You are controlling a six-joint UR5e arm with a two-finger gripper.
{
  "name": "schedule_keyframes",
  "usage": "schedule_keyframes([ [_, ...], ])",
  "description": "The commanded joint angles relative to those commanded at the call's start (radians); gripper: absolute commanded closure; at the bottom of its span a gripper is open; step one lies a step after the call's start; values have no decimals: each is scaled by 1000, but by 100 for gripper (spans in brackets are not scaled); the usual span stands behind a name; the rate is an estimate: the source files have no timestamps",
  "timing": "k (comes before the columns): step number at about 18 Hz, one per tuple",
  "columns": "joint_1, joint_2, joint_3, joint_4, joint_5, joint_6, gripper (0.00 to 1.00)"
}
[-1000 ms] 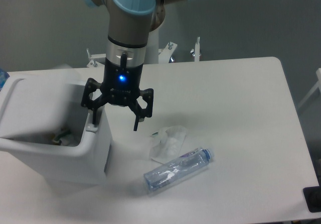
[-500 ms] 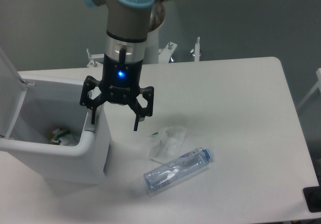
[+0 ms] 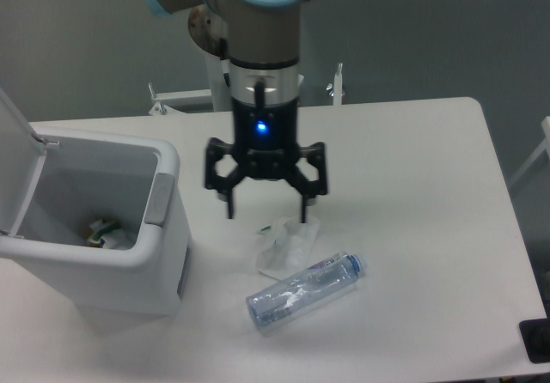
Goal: Open the trash can
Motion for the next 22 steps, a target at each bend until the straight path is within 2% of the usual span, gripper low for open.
schedule_keyframes([
  [5, 77, -98, 12, -8, 15, 205, 0],
  [8, 144, -118, 11, -21, 32, 351, 0],
  [11, 176, -121, -17, -38, 37, 472, 0],
  [14, 187, -111, -66, -48, 57, 537, 0],
  [22, 183, -114, -101, -41, 80, 548, 0],
])
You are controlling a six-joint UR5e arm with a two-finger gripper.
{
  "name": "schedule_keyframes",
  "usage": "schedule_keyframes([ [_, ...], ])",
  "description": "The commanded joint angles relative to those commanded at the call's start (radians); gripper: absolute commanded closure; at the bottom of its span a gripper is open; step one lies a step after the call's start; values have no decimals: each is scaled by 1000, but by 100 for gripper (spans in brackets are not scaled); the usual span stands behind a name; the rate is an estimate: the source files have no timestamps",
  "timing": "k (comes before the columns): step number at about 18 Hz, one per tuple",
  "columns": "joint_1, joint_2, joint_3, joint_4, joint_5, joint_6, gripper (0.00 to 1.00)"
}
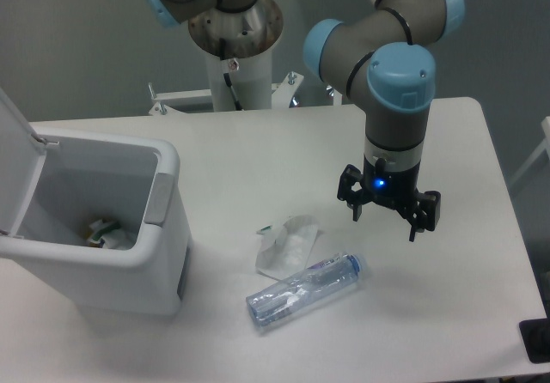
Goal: Open the trash can
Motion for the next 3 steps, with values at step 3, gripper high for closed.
schedule_keyframes([
  [3, -2, -3, 1, 0, 3, 0, 0],
])
